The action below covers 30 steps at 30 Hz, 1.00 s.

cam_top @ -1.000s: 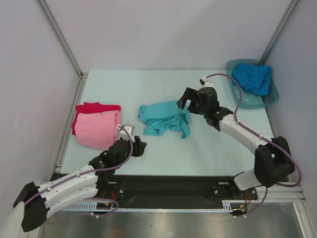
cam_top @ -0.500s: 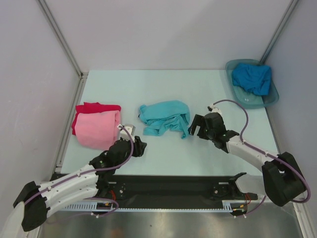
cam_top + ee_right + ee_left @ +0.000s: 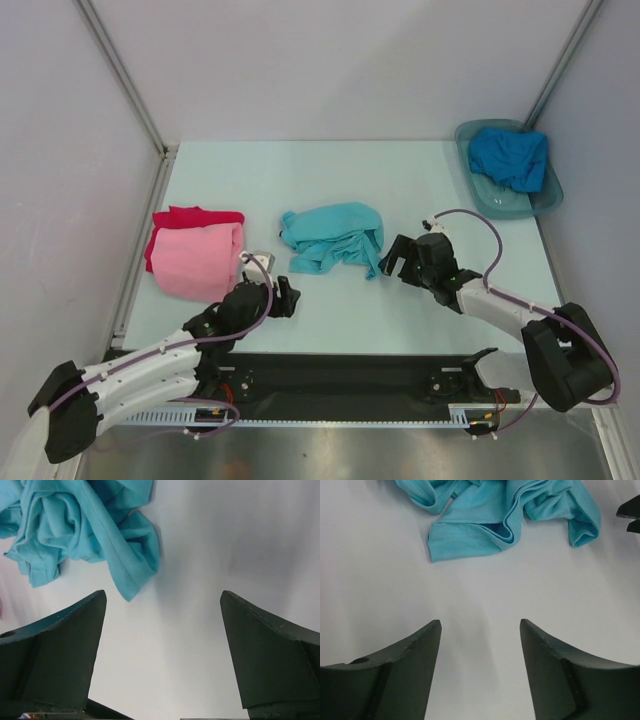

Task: Fold and stack the t-shirts
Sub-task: Flatten the tshirt out

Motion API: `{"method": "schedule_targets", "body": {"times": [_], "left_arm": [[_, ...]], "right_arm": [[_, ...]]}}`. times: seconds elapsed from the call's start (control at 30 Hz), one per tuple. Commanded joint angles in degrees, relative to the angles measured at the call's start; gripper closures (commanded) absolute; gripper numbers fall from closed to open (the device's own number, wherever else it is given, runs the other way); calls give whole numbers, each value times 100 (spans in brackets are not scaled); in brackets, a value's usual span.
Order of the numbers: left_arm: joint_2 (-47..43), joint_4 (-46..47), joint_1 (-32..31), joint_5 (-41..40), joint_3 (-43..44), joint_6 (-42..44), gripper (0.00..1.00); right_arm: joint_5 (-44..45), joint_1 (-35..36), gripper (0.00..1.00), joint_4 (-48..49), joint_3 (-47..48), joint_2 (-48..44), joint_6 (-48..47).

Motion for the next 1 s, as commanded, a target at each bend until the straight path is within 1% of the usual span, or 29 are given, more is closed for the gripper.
{"method": "schedule_targets", "body": {"times": [0.0, 0.03, 0.13, 0.33, 0.4, 0.5, 0.53, 0.57, 0.7, 0.87, 0.97], "left_arm": [[-79, 56, 45, -75, 103, -193, 29], [-114, 56, 89, -39, 68, -228, 25], [-149, 56, 256, 40, 41, -325, 21], [105, 170, 388, 215, 15, -457, 15], [237, 415, 458, 338, -11, -606, 14], [579, 1029, 643, 733, -117, -878, 11], [841, 1371, 730, 821, -134, -923, 11], [1001, 1470, 757, 953, -91, -940, 11], [1948, 1541, 801, 910, 531, -678, 11], [2592, 1611, 845, 735, 1060, -326, 14], [3066, 1690, 994, 717, 1403, -168, 15]], "right_arm": [[-197, 8, 0, 529, -78, 208, 206], [-223, 0, 0, 634, -78, 278, 249], [-267, 43, 0, 802, -34, 410, 311], [-267, 140, 0, 951, 45, 595, 303], [-259, 140, 0, 1004, 54, 674, 303], [-452, 149, 0, 1162, 36, 735, 355], [-469, 140, 0, 1215, 45, 744, 347], [-478, 140, 0, 1224, 45, 736, 355], [-540, 123, 0, 1294, 45, 648, 373], [-601, 114, 0, 1286, -7, 525, 382], [-654, 123, 0, 1268, -77, 428, 417]]}}
